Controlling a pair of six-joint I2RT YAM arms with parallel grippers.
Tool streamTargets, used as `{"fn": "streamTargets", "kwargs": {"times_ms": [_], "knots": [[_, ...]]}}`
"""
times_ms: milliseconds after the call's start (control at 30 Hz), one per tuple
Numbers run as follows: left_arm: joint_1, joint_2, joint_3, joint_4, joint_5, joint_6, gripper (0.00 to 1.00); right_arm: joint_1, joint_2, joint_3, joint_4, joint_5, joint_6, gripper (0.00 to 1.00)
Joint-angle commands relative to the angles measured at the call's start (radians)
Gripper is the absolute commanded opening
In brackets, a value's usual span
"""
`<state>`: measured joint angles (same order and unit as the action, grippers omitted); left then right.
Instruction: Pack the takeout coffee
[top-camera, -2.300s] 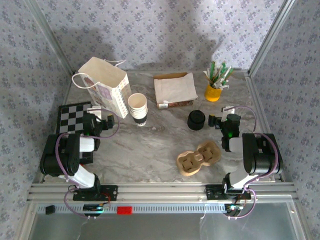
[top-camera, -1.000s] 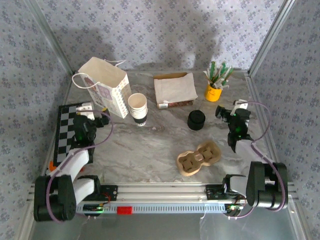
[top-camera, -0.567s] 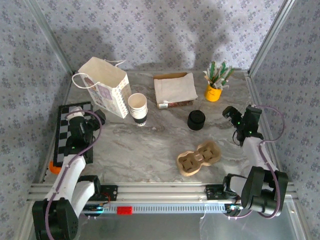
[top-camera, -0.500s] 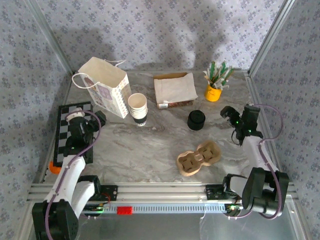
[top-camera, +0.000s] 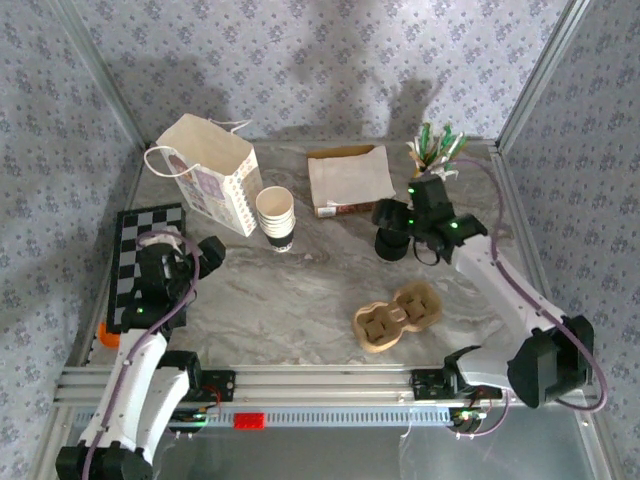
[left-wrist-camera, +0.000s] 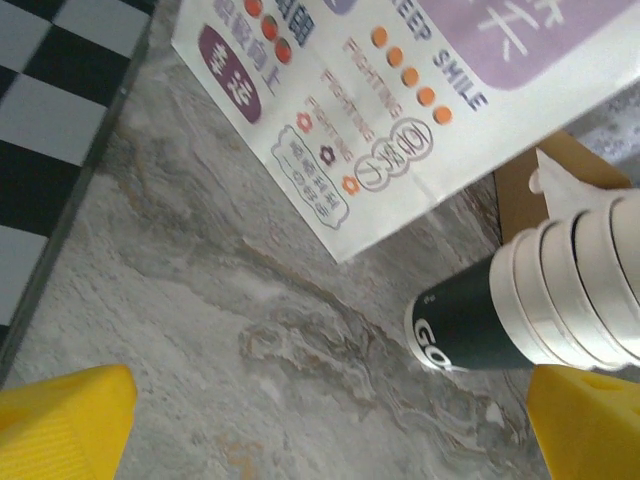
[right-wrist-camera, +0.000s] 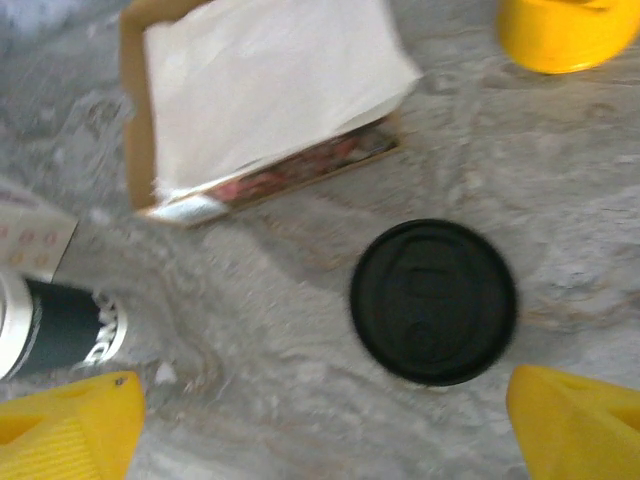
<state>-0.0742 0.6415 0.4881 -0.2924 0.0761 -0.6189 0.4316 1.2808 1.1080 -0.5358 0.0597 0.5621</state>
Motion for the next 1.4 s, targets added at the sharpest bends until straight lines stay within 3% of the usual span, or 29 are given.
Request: {"fn": "streamTargets", "kwargs": {"times_ms": [0,300,600,767,1367], "knots": [[-0.036,-0.003,0.053,-0.058,0.041,-0.014,1.0,0.111,0.062,0.145,-0.163,0.12,0.015,0.92],[-0.154,0.032,0.099,-0.079,-0.035,-0.024,1.0,0.309,0.303,0.445,-0.18,0.194,0.005,0.81],[-0.177,0.05,0.136,-0.115,-0.069,-0.012,1.0,0.386,0.591,0.802,-0.234,0.187,-0.025,0.66],[-0.179,0.051,0.139,-0.118,-0.07,-0.01,1.0,0.414,0.747,1.005,-0.354,0.21,-0.045,0.57],[-0.179,0.073,0.138,-0.114,-0.061,-0.015,1.0,0.429,0.902,1.171,-0.451,0.223,-0.088,0.26]]}}
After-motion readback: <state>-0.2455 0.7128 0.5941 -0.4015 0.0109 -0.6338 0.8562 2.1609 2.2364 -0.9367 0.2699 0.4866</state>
